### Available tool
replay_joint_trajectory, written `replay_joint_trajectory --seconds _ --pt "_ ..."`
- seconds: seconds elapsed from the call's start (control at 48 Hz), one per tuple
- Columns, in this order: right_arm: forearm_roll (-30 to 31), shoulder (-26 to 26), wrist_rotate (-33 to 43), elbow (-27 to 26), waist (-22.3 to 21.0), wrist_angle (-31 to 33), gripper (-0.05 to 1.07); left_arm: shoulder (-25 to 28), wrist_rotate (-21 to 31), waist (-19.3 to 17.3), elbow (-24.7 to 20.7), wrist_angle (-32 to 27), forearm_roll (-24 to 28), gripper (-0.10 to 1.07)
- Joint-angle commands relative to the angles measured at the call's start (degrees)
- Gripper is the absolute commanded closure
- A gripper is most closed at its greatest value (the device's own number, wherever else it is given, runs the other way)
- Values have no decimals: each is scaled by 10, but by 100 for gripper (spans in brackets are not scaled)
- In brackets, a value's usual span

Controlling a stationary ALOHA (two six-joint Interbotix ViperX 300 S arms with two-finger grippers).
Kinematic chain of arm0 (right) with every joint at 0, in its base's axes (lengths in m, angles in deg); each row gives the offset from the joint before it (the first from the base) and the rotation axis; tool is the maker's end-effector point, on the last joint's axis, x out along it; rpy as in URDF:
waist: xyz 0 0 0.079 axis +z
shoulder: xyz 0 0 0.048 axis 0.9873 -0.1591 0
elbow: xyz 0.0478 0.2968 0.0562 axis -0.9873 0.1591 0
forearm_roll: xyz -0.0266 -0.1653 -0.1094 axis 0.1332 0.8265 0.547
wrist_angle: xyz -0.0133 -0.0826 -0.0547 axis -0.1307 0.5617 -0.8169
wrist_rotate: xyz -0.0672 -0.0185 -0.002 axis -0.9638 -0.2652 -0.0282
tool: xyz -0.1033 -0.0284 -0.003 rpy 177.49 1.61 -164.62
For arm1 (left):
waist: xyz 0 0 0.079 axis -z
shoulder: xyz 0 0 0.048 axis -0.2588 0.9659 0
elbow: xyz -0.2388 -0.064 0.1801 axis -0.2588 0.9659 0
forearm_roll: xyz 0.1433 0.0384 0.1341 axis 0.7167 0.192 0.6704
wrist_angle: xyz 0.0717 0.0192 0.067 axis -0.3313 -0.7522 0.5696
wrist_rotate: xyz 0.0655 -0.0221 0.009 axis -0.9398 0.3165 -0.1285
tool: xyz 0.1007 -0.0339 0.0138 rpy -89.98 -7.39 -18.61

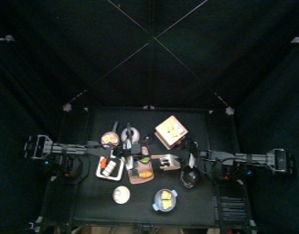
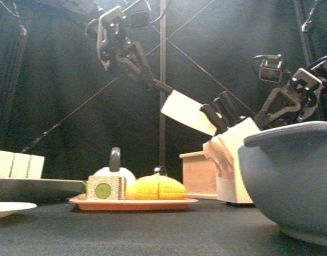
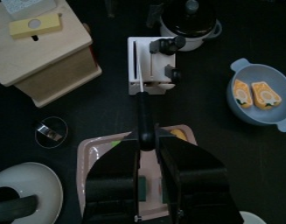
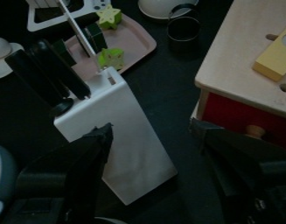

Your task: Place cleaver back in holder

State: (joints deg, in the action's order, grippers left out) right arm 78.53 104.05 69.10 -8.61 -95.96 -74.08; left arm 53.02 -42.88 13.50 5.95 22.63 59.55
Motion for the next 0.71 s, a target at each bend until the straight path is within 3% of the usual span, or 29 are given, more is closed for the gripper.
replay_joint_trajectory --seconds 0.0,0.688 --pt "-2 2 0 -8 -2 -3 3 0 0 1 -18 4 2 50" --pt "-1 -3 1 -5 3 -3 3 -8 0 -3 -22 4 3 50"
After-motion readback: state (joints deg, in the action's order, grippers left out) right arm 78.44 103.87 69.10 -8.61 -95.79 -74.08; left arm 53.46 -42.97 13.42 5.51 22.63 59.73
